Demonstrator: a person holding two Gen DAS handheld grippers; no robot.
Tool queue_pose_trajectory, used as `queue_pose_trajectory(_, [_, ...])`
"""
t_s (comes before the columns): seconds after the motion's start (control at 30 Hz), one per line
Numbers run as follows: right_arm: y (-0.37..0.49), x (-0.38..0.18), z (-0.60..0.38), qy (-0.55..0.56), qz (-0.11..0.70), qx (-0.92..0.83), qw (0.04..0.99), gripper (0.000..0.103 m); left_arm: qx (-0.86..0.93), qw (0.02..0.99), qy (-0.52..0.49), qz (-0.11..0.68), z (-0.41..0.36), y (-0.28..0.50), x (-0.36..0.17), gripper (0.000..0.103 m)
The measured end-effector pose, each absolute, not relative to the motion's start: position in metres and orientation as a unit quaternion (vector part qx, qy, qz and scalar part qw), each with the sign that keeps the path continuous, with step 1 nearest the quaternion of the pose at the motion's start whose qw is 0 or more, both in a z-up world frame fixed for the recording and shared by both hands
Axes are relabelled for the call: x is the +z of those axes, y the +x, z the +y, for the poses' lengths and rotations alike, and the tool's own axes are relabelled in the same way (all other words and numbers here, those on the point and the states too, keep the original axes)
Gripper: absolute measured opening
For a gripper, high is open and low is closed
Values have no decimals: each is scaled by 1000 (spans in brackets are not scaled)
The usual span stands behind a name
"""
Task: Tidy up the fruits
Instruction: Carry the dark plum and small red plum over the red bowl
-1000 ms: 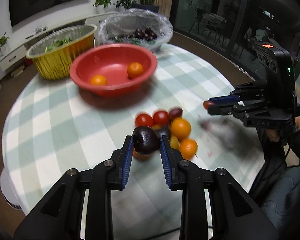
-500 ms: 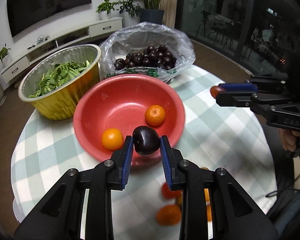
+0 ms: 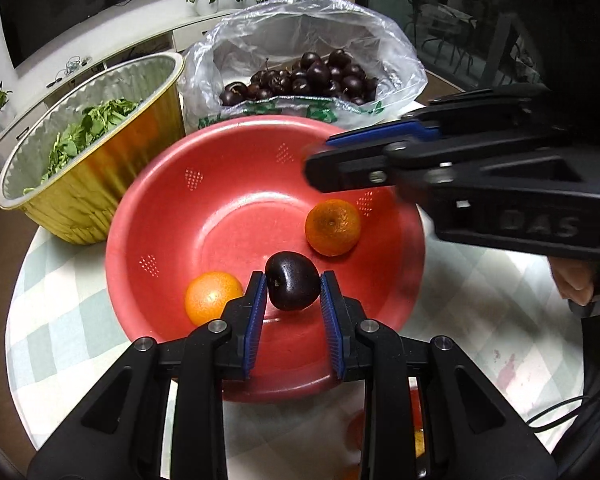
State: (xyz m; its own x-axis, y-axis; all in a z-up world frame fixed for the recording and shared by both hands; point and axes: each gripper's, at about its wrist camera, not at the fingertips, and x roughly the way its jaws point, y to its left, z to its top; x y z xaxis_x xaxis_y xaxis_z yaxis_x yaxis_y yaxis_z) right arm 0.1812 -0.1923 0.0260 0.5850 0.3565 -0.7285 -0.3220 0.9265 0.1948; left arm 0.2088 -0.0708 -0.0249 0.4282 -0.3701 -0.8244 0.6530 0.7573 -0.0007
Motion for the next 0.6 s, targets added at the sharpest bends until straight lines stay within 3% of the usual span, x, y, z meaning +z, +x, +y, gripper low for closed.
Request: queue_pose_trajectory(0.6, [218,-16,-178,-12,455,173,874,18,-304,832,147,440,-72,218,-36,26])
